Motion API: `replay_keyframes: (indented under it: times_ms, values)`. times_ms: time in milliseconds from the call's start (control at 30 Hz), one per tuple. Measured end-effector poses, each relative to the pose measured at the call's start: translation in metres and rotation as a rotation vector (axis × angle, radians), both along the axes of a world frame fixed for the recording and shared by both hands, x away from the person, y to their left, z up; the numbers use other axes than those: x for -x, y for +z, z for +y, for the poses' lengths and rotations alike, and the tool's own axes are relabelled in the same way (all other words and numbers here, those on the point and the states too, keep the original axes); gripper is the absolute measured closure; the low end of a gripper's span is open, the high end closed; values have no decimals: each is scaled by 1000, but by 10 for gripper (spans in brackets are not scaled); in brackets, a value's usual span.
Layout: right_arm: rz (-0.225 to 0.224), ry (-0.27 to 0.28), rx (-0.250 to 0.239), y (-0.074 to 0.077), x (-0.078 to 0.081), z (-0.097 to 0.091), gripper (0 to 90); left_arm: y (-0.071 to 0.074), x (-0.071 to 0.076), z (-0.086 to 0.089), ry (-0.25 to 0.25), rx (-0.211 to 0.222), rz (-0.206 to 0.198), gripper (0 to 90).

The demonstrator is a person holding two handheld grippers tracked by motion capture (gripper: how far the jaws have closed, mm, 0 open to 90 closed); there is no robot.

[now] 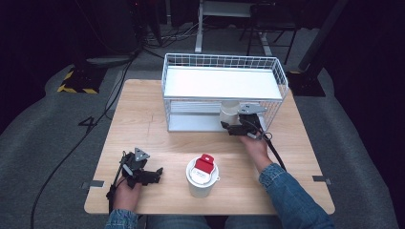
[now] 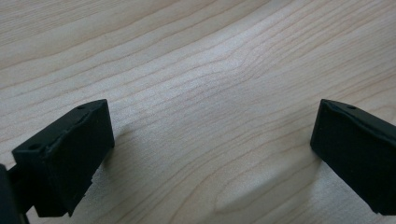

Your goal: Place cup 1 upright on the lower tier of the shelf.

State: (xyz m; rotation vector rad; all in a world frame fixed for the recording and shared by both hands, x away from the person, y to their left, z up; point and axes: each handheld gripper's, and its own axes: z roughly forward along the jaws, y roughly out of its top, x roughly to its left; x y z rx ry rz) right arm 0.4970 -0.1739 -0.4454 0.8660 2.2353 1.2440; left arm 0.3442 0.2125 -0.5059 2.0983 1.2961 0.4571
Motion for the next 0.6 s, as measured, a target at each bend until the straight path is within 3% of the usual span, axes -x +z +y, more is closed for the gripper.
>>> replay_keyframes:
  times_ms: [600]
  values:
    - [1,-22,0,-16,-16,11,236,0,0,0,0,0,2,0]
